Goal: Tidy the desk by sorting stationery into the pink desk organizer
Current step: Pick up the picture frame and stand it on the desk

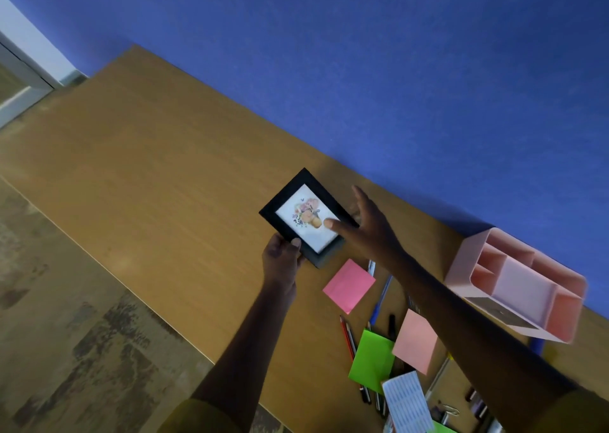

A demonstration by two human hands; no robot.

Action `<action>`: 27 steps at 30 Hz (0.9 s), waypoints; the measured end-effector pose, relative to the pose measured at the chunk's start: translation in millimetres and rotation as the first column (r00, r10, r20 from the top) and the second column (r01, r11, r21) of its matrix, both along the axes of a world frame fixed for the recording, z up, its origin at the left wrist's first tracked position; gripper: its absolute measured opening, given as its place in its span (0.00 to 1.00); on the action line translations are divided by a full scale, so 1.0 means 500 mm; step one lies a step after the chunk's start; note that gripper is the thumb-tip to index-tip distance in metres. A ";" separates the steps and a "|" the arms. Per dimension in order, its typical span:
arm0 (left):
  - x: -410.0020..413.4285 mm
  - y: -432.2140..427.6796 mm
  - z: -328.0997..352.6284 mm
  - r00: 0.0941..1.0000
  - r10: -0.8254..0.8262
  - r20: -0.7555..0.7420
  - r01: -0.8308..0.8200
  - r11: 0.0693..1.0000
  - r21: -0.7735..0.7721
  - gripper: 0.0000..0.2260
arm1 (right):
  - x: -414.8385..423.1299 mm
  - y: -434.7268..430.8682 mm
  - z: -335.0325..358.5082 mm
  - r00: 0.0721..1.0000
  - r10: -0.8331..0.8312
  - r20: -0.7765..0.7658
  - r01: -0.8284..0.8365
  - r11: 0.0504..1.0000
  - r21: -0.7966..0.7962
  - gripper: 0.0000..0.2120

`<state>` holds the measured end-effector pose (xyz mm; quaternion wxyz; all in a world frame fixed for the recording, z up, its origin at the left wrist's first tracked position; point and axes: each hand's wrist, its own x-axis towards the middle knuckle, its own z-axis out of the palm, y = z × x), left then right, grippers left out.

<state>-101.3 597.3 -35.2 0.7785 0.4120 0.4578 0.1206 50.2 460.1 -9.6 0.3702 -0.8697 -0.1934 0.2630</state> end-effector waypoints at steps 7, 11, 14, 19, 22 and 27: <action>0.005 0.026 0.024 0.991 -0.103 0.082 0.084 0.973 0.214 0.11 | 0.020 0.031 0.046 0.965 -0.022 -0.260 0.061 0.988 0.143 0.38; 0.009 0.037 0.022 0.983 -0.173 0.067 0.141 0.931 0.336 0.12 | 0.022 0.038 0.061 0.899 -0.037 -0.436 0.135 0.972 0.194 0.45; 0.010 0.045 0.021 0.976 -0.206 0.064 0.162 0.895 0.415 0.12 | 0.028 0.041 0.059 0.884 -0.026 -0.466 0.162 0.953 0.255 0.37; 0.027 0.068 0.017 0.967 -0.255 -0.002 0.211 0.797 0.565 0.13 | 0.043 0.048 0.058 0.859 -0.058 -0.508 0.243 0.921 0.305 0.40; 0.046 0.086 0.007 0.958 -0.278 -0.067 0.254 0.717 0.649 0.15 | 0.048 0.053 0.058 0.869 -0.035 -0.494 0.241 0.901 0.360 0.46; 0.070 0.104 -0.007 0.955 -0.280 -0.100 0.267 0.661 0.701 0.19 | 0.059 0.066 0.044 0.848 -0.040 -0.529 0.293 0.867 0.404 0.47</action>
